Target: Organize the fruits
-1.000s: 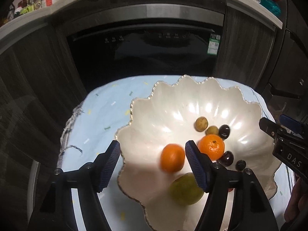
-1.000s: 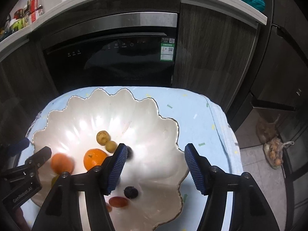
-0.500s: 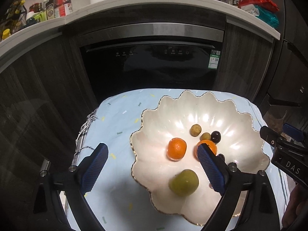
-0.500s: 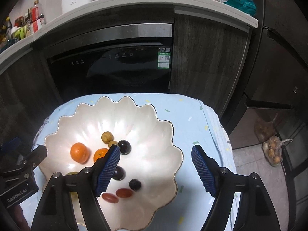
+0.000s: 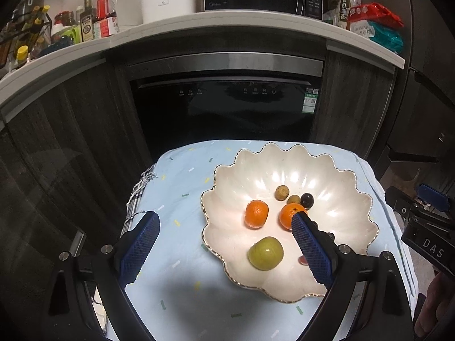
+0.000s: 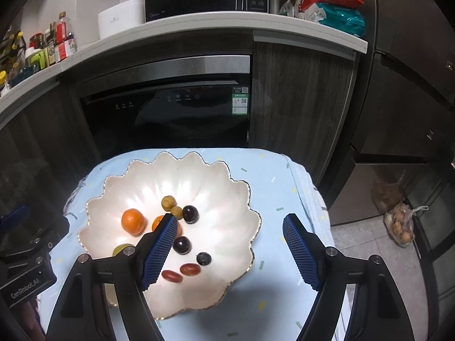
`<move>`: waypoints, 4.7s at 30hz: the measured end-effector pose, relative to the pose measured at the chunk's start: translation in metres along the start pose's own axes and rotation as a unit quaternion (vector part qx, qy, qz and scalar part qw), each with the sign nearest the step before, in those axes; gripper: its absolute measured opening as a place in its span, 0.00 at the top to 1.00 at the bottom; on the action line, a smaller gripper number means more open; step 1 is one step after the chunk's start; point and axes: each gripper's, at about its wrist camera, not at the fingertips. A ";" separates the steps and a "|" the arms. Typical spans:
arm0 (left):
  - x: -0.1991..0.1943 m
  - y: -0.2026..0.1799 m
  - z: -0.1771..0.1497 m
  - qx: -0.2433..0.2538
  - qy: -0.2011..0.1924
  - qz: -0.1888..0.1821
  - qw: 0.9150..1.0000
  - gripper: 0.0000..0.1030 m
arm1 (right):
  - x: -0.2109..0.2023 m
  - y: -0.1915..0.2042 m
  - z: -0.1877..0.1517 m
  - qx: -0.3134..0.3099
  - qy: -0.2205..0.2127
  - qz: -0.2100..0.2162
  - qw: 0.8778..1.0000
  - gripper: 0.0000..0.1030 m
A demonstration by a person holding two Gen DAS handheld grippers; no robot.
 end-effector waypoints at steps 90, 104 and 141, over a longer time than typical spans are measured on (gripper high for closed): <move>-0.146 0.052 -0.152 -0.018 -0.023 0.001 1.000 0.00 | -0.156 0.027 -0.156 -0.024 -0.051 0.008 0.998 0.17; -0.145 0.052 -0.154 -0.017 -0.019 -0.001 1.000 0.00 | -0.155 0.028 -0.156 -0.022 -0.050 0.009 0.998 0.17; -0.141 0.052 -0.154 -0.016 -0.008 -0.002 1.000 0.00 | -0.155 0.028 -0.156 -0.021 -0.049 0.010 0.999 0.17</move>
Point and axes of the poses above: each gripper's, at about its wrist camera, not at the fingertips, and x roughly the way its jaws point, y to its left, z to its top, and after that the axes turned 12 degrees about -x, right-handed
